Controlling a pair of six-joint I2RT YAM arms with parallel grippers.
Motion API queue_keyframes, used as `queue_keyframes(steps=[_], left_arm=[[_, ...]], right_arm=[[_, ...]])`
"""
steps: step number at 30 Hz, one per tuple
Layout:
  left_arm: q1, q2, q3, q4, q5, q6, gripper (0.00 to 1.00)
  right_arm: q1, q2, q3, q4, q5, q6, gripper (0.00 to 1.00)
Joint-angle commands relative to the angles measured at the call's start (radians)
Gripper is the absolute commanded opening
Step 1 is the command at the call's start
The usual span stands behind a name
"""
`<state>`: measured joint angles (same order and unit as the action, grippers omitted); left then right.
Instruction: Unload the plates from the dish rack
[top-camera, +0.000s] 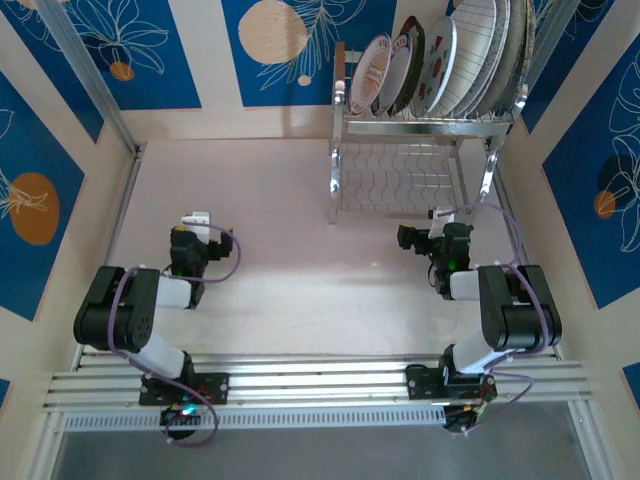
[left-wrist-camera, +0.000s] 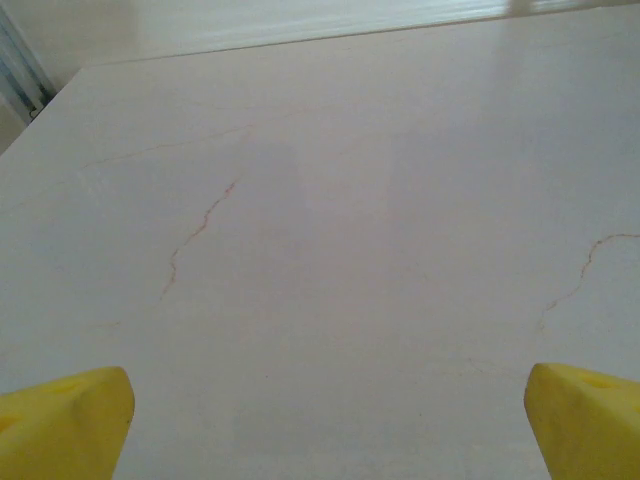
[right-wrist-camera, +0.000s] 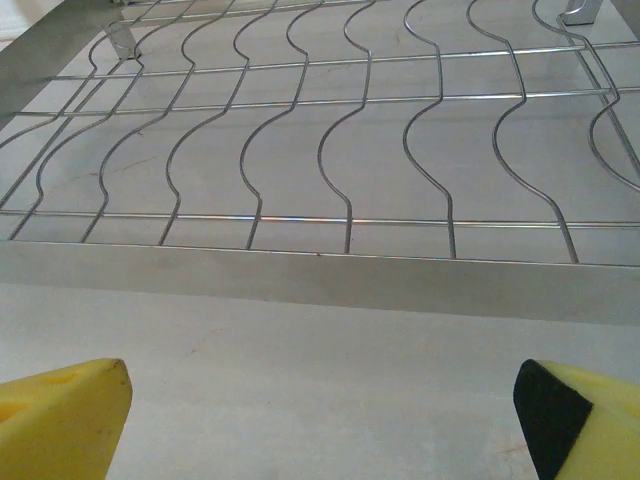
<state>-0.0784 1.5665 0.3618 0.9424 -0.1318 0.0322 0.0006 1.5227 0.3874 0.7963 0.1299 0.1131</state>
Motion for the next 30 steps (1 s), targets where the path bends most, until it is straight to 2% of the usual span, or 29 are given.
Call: queue_keyframes(steps=[1,20,25,27,30], left_arm=[[0.011,-0.005,-0.007,0.028,-0.006,-0.015,1.00],[0.011,-0.006,-0.012,0.040,-0.006,-0.015,1.00],[0.001,-0.072,-0.136,0.226,-0.102,-0.028,1.00],[-0.038,-0.127,-0.180,0.266,-0.184,-0.008,1.00],[-0.053,-0.300,-0.206,0.171,-0.276,-0.023,1.00]], right_arm=[[0.004,-0.001,0.023,0.023,-0.012,-0.007,0.99],[0.002,-0.006,0.012,0.042,-0.012,-0.006,0.99],[0.034,-0.154,-0.083,0.091,0.192,0.036,0.99],[0.058,-0.250,-0.111,0.058,0.271,0.034,0.99],[0.098,-0.445,-0.112,-0.085,0.388,0.011,0.99]])
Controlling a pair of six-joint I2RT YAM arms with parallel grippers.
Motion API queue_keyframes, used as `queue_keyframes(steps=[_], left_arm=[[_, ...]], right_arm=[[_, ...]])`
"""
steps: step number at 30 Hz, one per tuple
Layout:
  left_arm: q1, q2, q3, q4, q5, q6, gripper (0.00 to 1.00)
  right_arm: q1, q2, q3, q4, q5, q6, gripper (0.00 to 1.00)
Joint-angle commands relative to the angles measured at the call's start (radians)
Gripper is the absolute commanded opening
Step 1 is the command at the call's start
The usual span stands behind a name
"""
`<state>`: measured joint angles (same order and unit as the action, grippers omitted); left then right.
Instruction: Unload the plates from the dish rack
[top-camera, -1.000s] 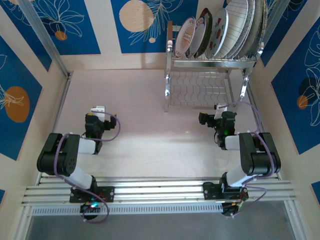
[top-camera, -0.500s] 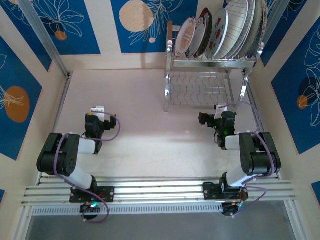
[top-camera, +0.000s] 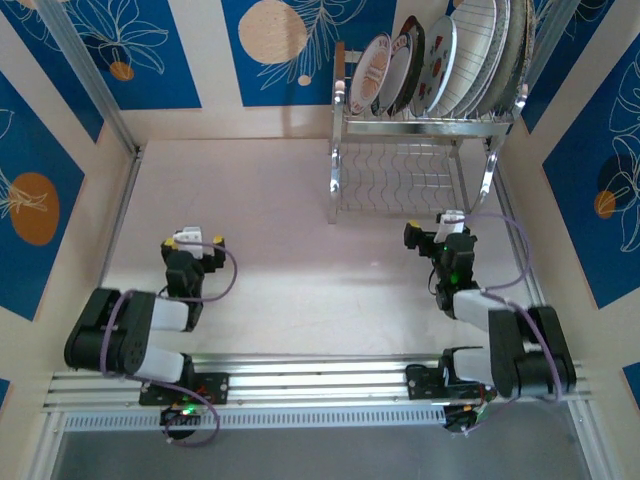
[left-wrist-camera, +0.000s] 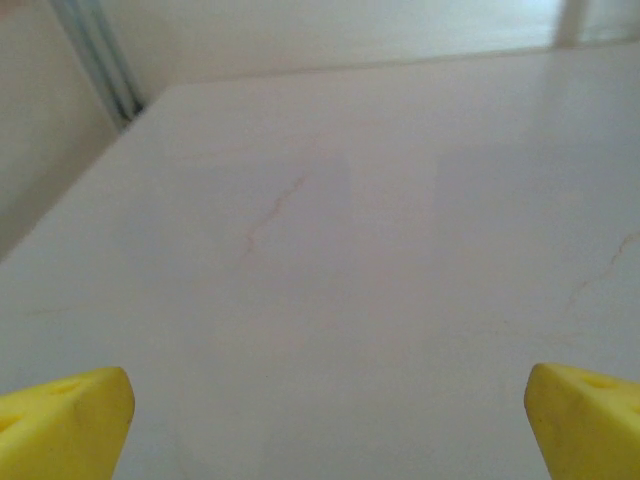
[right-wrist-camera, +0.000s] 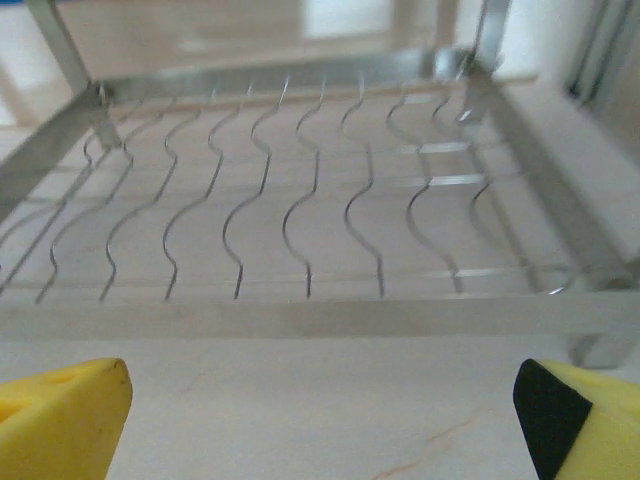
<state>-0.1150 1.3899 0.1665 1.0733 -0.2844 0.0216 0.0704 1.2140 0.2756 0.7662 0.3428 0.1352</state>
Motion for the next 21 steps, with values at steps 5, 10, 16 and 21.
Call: queue_keyframes(steps=[5,10,16,21], left_arm=[[-0.027,-0.396,0.064,-0.222,-0.194,-0.082,1.00],[-0.052,-0.561,0.277,-0.500,-0.238,-0.153,1.00],[-0.069,-0.493,0.963,-1.471,-0.094,-0.698,1.00],[-0.041,-0.404,1.041,-1.321,0.226,-0.910,1.00]], right_arm=[[0.057,-0.485,0.092,-0.457,0.409,0.113,0.99],[0.067,-0.659,0.432,-0.905,0.407,0.172,0.99],[0.029,-0.423,1.191,-1.606,0.267,0.443,0.99],[-0.061,-0.286,1.441,-1.582,-0.018,0.292,0.99]])
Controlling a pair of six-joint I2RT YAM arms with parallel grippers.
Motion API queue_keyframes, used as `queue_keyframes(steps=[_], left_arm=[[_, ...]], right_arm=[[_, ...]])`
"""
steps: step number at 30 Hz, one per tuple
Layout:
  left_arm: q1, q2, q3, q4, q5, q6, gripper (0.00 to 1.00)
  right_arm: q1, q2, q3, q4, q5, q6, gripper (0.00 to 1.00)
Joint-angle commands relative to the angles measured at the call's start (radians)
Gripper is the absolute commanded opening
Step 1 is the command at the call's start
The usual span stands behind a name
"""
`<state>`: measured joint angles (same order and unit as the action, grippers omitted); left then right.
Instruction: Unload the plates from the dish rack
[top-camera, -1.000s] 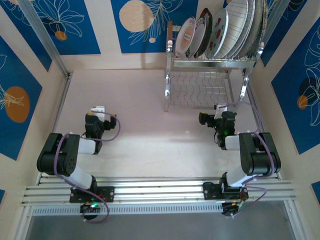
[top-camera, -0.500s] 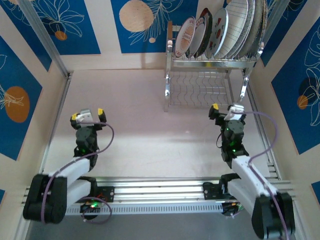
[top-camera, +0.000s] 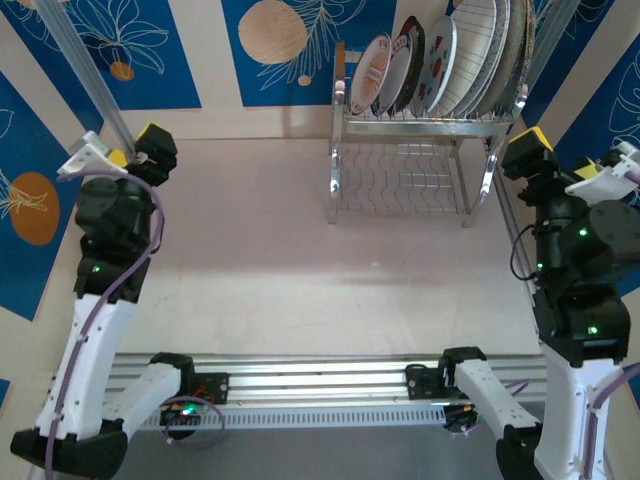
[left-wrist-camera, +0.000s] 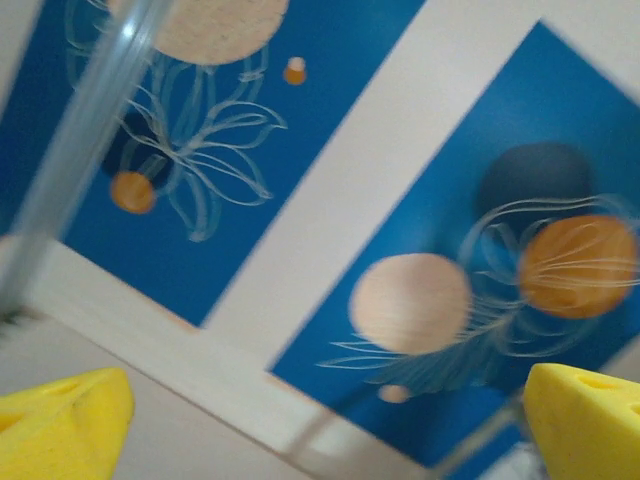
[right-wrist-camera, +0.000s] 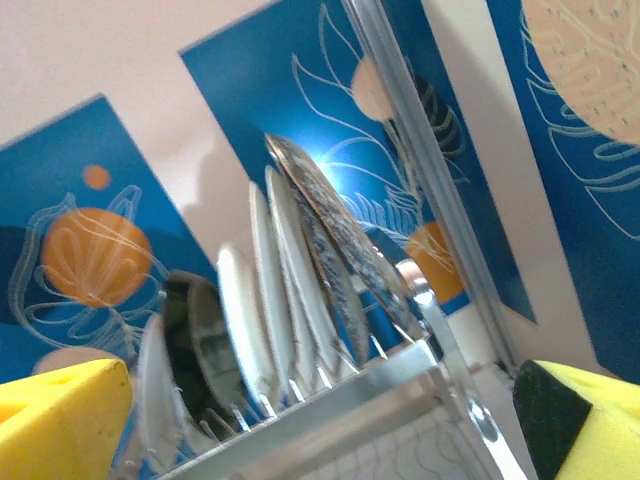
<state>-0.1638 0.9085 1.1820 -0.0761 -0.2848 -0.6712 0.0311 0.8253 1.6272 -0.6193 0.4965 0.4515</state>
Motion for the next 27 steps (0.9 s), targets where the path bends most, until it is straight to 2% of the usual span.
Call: queue_keyframes(steps=[1,4,8,14,16,18,20,25,27], left_arm=[[0.005,0.125,0.096,-0.230,0.283,-0.228,1.00],[-0.043,0.224,0.245,-0.341,0.381,-0.195,1.00],[-0.139,0.257,0.321,-0.389,0.398,-0.116,1.00],[-0.265,0.282,0.360,-0.441,0.396,-0.042,1.00],[-0.291,0.282,0.360,-0.442,0.409,-0.025,1.00],[-0.308,0.282,0.360,-0.443,0.427,0.001,1.00],[-0.320,0.278,0.355,-0.436,0.444,0.033,1.00],[-0.333,0.249,0.316,-0.427,0.470,0.077,1.00],[-0.336,0.237,0.300,-0.424,0.478,0.077,1.00]], right_arm=[[-0.022,0.158,0.171,-0.260,-0.116,-0.025,0.99],[-0.037,0.276,0.318,-0.362,-0.039,-0.113,0.99],[-0.078,0.351,0.373,-0.354,-0.106,-0.208,0.99],[-0.250,0.438,0.373,-0.365,-0.341,-0.089,0.99],[-0.268,0.465,0.359,-0.367,-0.388,-0.083,0.99],[-0.267,0.453,0.285,-0.307,-0.407,-0.126,1.00],[-0.269,0.396,0.141,-0.181,-0.430,-0.193,0.97],[-0.315,0.233,-0.265,0.214,-0.517,-0.376,0.92],[-0.349,0.196,-0.360,0.355,-0.573,-0.395,0.91]])
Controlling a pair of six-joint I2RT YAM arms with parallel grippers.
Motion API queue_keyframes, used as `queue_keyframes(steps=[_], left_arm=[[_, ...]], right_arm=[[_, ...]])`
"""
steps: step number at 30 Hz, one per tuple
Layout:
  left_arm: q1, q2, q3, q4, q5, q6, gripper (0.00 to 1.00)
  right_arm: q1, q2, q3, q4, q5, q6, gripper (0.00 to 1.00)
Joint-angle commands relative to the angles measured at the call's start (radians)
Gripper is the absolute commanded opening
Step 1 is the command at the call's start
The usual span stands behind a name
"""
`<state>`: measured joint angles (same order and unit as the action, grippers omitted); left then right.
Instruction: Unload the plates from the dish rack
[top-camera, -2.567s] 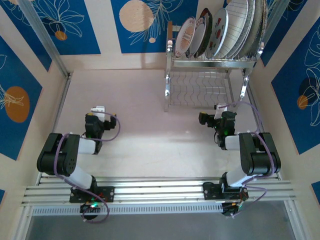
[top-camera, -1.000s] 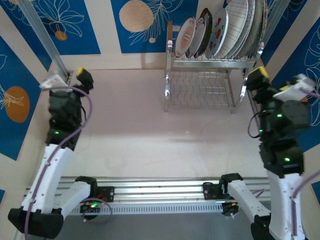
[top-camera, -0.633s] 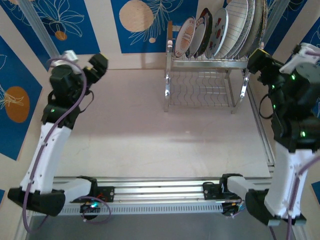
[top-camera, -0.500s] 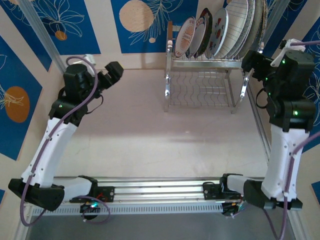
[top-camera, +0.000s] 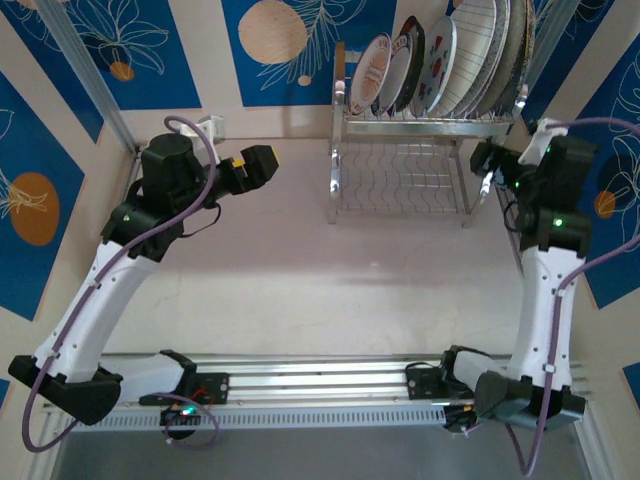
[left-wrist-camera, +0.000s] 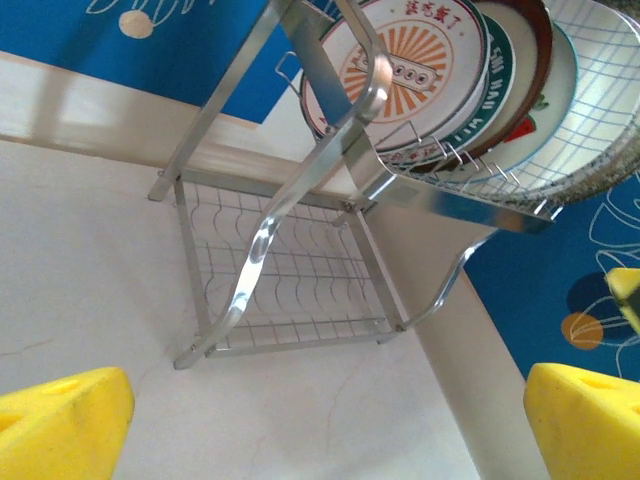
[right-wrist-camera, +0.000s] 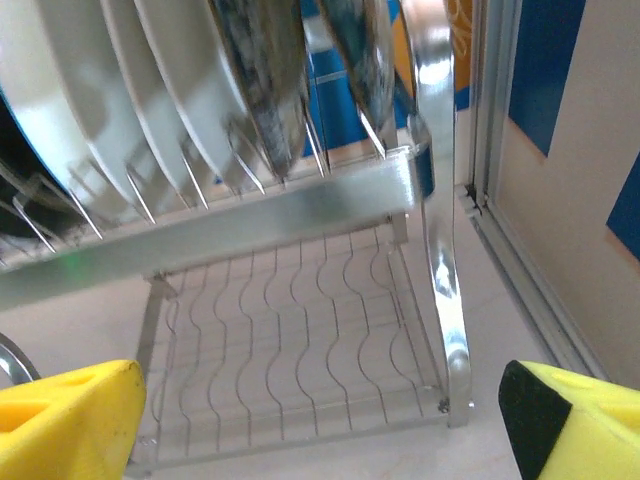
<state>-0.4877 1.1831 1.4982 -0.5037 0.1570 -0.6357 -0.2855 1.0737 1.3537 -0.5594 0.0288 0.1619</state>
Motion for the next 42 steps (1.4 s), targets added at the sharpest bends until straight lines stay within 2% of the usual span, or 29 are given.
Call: queue_keyframes(steps=[1,3,5,7,15,23,34,42], left_arm=[[-0.012,-0.042,-0.023,0.002,0.039,0.043,1.00],[-0.012,-0.046,-0.029,-0.007,0.044,0.050,1.00],[-0.012,-0.049,-0.030,-0.015,0.049,0.063,1.00],[-0.012,-0.048,-0.029,-0.022,0.047,0.070,1.00],[-0.012,-0.027,-0.006,-0.023,0.041,0.058,1.00],[-0.012,-0.021,-0.003,0.004,0.044,0.059,1.00],[-0.012,-0.024,0.006,0.005,0.034,0.039,1.00],[-0.012,-0.019,0.013,0.003,0.033,0.029,1.00]], right_arm=[[-0.059,-0.057,-0.112,0.356,-0.161,-0.105,0.89],[-0.088,-0.053,-0.147,0.443,-0.237,-0.109,0.86],[-0.098,-0.033,-0.157,0.488,-0.294,-0.138,0.77],[-0.100,-0.006,-0.153,0.496,-0.321,-0.161,0.76],[-0.130,0.055,-0.196,0.646,-0.300,-0.158,0.75],[-0.167,0.165,-0.116,0.714,-0.385,-0.115,0.74],[-0.163,0.240,-0.098,0.825,-0.401,-0.070,0.61],[-0.163,0.288,-0.069,0.871,-0.419,-0.047,0.57]])
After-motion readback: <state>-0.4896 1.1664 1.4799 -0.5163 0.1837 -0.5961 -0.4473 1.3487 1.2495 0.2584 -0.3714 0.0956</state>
